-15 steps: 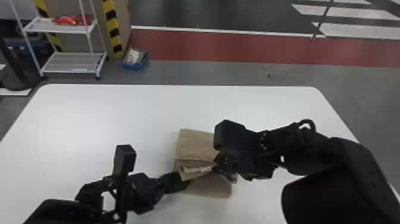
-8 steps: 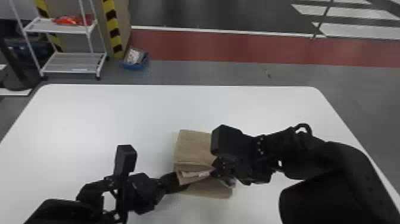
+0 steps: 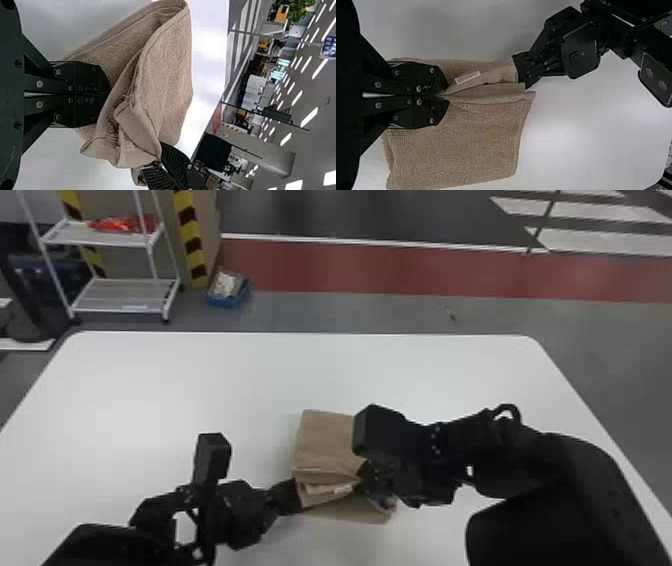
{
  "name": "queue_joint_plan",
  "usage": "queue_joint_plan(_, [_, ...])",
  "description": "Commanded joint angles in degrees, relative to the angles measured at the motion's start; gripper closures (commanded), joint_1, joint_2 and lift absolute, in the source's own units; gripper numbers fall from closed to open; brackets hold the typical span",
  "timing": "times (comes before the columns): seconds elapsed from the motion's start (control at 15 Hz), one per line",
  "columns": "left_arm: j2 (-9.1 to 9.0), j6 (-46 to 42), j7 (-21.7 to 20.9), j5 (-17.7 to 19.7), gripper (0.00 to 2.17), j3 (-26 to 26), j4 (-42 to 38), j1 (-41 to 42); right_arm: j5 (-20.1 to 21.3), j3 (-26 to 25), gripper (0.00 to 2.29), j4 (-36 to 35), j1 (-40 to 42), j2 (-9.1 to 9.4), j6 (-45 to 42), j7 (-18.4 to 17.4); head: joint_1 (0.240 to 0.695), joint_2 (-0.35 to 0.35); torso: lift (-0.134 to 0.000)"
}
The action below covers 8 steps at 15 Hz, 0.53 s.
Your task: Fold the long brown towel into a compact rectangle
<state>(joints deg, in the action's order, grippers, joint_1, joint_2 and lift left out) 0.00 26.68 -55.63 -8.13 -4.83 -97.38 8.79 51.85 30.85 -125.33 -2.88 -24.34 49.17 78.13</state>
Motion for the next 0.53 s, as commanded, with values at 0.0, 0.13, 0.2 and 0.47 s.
queue_joint_plan(0.0, [-0.15,0.0,0.0,0.0,2.15,0.0,0.0,0.1,0.0,0.0,0.98,0.0,0.2,0.17,0.4,0.2,0.695,-0.105,-0.124])
queue_joint_plan(0.13, [-0.15,0.0,-0.1,0.0,2.15,0.0,-0.2,0.3,0.0,0.1,0.89,0.0,0.4,0.35,0.7,0.2,0.695,-0.105,-0.124])
queue_joint_plan(0.2, [-0.15,0.0,-0.2,0.0,2.15,0.0,-0.4,0.4,0.1,0.1,0.89,-0.1,0.8,0.44,0.7,0.2,0.695,-0.105,-0.124])
queue_joint_plan(0.47, [-0.15,0.0,-0.3,0.0,2.15,0.0,-1.0,1.0,0.2,0.0,0.87,-1.5,1.9,0.96,0.9,0.2,0.695,-0.101,-0.124])
